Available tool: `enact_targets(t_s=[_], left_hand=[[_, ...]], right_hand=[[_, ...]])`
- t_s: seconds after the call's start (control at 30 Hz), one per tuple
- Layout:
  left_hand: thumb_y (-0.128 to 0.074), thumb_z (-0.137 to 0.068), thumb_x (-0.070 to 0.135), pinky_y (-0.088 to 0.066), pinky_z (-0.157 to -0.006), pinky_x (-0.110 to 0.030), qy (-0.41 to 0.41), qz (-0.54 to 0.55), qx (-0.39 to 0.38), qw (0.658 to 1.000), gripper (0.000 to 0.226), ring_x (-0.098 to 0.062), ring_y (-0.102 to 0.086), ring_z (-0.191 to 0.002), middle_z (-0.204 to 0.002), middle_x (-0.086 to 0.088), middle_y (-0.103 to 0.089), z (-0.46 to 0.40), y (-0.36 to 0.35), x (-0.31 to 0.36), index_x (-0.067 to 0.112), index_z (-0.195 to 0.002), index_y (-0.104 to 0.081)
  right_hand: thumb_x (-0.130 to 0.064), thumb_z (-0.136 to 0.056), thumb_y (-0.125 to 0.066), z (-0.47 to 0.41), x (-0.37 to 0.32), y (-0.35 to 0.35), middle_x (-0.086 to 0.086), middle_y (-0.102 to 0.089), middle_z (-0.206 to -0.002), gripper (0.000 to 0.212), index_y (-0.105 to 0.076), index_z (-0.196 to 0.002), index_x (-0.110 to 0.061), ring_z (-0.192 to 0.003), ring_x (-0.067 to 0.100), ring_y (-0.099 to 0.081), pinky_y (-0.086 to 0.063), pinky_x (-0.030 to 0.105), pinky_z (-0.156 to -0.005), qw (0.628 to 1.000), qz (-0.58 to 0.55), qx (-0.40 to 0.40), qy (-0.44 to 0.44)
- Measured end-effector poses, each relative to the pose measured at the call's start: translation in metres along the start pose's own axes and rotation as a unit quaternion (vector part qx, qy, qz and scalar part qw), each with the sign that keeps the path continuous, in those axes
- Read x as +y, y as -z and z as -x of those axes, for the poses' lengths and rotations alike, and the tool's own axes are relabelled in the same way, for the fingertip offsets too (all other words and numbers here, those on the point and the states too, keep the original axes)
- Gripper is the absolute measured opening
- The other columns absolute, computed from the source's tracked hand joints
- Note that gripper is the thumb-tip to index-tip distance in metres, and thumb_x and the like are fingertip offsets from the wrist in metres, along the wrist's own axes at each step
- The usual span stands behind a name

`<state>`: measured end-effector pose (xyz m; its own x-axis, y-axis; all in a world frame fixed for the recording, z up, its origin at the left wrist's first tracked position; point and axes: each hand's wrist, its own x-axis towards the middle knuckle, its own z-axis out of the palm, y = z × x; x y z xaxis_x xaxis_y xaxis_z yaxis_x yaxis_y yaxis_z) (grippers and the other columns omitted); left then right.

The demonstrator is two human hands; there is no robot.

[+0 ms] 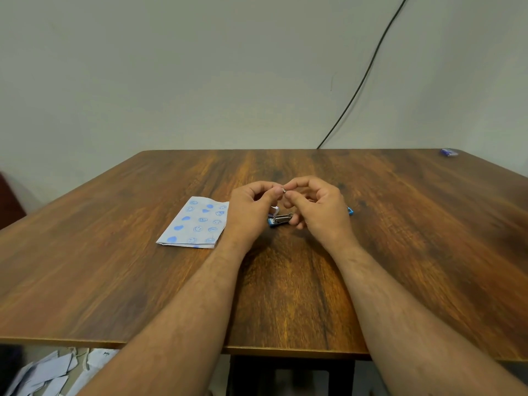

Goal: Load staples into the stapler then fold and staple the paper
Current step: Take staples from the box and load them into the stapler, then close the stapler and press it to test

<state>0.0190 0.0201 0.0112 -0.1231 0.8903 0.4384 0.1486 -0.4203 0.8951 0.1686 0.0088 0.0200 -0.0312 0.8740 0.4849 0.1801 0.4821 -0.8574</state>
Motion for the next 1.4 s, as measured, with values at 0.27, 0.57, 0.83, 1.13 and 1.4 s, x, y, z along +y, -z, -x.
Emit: enact_targets(t_s=[0.27,0.57,0.83,1.13,1.4], left_hand=[[-0.067,-0.094,0.019,-0.059,-0.074,-0.03,0.015,-0.007,-0.014,1.0,0.015,-0.014,-0.07,-0.085,-0.091,0.003,-0.078,0.0005,0.001,0.001,0.023,-0.102,-0.079],[-0.071,-0.09,0.012,-0.056,-0.073,-0.031,0.059,0.106,-0.024,0.992,0.023,-0.017,-0.068,-0.081,-0.097,-0.01,-0.078,0.0006,0.0025,0.004,0.011,-0.113,-0.075],[-0.064,-0.093,0.001,-0.055,-0.068,-0.021,0.025,0.076,-0.029,0.996,0.039,-0.006,-0.072,-0.073,-0.074,0.005,-0.076,0.0026,0.0003,0.0053,0.013,-0.129,-0.064],[-0.066,-0.091,0.002,-0.057,-0.088,-0.04,0.024,0.051,-0.021,0.998,0.036,-0.018,-0.072,-0.083,-0.073,0.003,-0.074,0.0022,0.0006,0.0043,0.017,-0.124,-0.066],[-0.066,-0.091,0.003,-0.059,-0.09,-0.038,0.022,0.019,0.0,1.0,0.035,-0.015,-0.075,-0.086,-0.077,0.002,-0.076,0.0042,0.0014,0.0101,0.021,-0.121,-0.066]], right_hand=[[-0.018,-0.09,-0.074,-0.0003,0.0058,-0.0002,-0.014,-0.076,-0.087,0.016,-0.079,-0.101,-0.028,-0.069,0.008,-0.069,-0.057,0.024,-0.061,0.988,0.105,0.05,0.096],[-0.017,-0.09,-0.074,-0.0021,0.0044,0.0011,-0.018,-0.076,-0.095,0.018,-0.08,-0.105,-0.024,-0.091,-0.006,-0.07,-0.052,0.011,-0.082,0.981,0.135,0.054,0.127],[-0.021,-0.089,-0.075,-0.0039,0.0091,0.0014,-0.011,-0.077,-0.095,0.018,-0.08,-0.107,-0.021,-0.09,-0.002,-0.069,-0.052,0.013,-0.081,0.975,0.176,0.034,0.13],[-0.022,-0.089,-0.075,-0.0036,0.0061,-0.0001,-0.014,-0.076,-0.088,0.015,-0.08,-0.103,-0.022,-0.07,-0.003,-0.069,-0.056,0.018,-0.066,0.991,0.113,0.027,0.066],[-0.02,-0.09,-0.074,-0.003,0.0022,-0.0004,-0.005,-0.075,-0.078,0.009,-0.078,-0.099,-0.018,-0.045,0.004,-0.06,-0.047,0.015,-0.047,0.997,0.069,0.02,0.012]])
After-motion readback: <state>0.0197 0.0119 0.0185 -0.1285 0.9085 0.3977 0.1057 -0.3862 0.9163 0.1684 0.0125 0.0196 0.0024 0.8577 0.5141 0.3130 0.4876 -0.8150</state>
